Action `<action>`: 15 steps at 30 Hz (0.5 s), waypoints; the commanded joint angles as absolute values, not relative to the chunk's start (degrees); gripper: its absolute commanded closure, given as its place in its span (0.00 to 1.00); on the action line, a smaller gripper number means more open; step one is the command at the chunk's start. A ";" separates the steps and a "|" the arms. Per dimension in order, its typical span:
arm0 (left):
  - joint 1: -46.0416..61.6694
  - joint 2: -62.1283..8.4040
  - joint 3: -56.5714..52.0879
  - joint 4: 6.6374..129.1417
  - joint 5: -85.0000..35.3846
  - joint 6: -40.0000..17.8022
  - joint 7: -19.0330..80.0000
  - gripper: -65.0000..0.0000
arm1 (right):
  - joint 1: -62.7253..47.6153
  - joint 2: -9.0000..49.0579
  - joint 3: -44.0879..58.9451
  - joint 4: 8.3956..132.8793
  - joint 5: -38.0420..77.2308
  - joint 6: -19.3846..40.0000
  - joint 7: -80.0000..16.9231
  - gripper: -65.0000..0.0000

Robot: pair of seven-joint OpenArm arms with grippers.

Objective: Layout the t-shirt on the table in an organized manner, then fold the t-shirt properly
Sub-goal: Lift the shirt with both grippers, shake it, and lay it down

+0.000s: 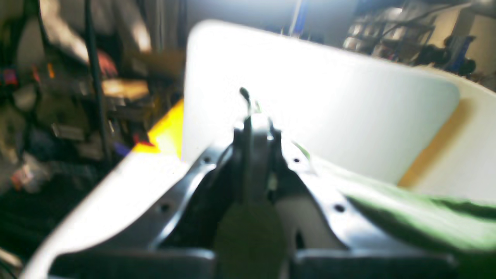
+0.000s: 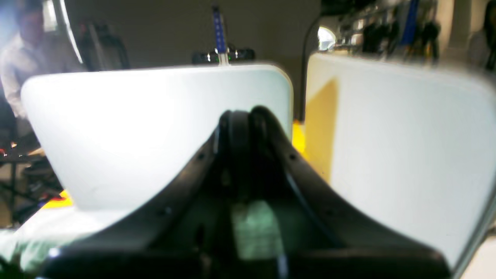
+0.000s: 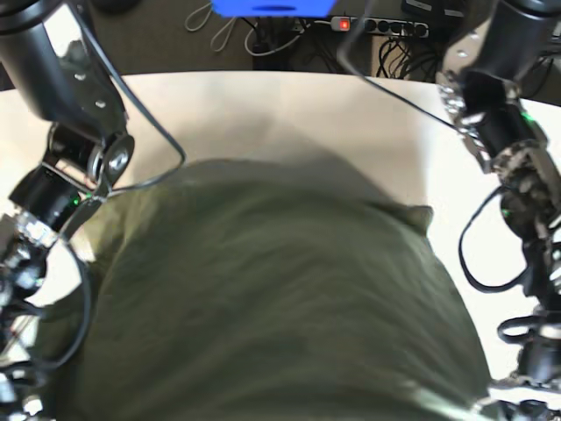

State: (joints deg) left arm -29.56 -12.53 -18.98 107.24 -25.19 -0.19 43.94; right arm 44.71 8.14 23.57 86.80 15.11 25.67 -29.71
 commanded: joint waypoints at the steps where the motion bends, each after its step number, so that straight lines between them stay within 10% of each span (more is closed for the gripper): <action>1: -30.81 -13.14 -19.12 105.98 -25.19 0.22 42.42 1.00 | 46.29 8.57 22.46 84.88 16.13 25.89 -26.86 1.00; 15: -33.10 -12.70 -18.77 76.62 -25.27 0.22 33.80 0.95 | 46.46 12.44 12.79 54.90 15.87 25.89 -16.40 0.89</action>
